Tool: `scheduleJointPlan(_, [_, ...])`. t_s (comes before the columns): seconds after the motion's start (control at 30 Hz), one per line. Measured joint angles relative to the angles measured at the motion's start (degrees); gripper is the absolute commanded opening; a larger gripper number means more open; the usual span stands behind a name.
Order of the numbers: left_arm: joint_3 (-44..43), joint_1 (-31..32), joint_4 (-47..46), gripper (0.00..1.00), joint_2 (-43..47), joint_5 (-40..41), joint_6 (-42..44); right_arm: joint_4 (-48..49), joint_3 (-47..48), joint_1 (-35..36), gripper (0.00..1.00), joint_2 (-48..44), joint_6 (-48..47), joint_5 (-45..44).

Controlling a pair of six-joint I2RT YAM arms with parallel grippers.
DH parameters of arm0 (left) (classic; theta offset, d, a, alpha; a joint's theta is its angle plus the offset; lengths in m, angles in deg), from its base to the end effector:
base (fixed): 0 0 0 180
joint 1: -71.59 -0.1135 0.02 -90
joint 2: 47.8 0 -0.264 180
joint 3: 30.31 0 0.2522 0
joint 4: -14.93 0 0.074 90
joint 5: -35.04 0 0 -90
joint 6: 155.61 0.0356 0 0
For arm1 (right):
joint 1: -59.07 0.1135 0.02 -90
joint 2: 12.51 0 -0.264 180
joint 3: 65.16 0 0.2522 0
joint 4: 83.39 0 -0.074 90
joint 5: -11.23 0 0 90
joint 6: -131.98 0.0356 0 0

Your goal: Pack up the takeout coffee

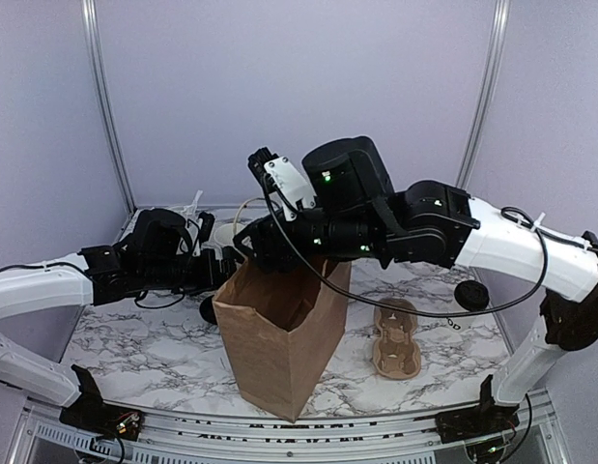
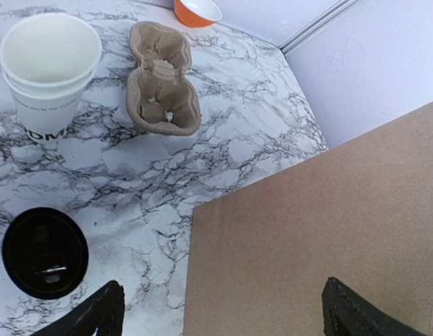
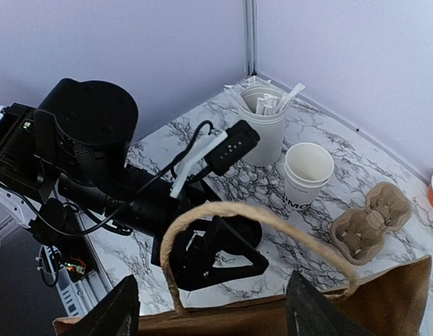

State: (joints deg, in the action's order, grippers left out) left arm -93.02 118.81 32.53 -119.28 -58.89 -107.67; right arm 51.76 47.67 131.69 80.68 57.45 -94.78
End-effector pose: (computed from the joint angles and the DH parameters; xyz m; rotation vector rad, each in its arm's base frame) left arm 0.1908 -0.2097 0.2767 0.1455 2.1908 -1.0105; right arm 0.1199 0.3503 0.4158 -0.8220 1.8927 0.6989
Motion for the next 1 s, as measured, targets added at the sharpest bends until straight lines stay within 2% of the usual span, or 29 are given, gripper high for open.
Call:
scheduleJointPlan(0.03, [-0.07, -0.48, 0.7, 0.99, 0.94, 0.28, 0.68, -0.85, 0.0, -0.44, 0.8, -0.57, -0.37, 0.68])
scheduleJointPlan(0.13, [-1.01, -1.77, 3.17, 0.99, 2.97, 1.22, 3.1, -3.23, 0.02, -1.33, 0.85, -2.16, -2.05, 2.43])
scheduleJointPlan(0.47, [-7.96, -2.62, 10.27, 0.99, 6.86, 0.96, 11.89, -7.39, -1.05, -1.79, 0.9, -5.77, -9.03, 7.58])
scheduleJointPlan(0.8, [-16.13, -2.67, 13.97, 0.99, 10.25, -4.55, 18.95, 3.63, -8.46, -2.32, 0.95, -13.77, -11.28, 5.62])
scheduleJointPlan(1.0, [-21.09, -2.67, 16.15, 0.94, 9.42, -10.29, 21.57, 10.05, -10.21, -6.6, 0.96, -15.45, -11.13, 2.29])
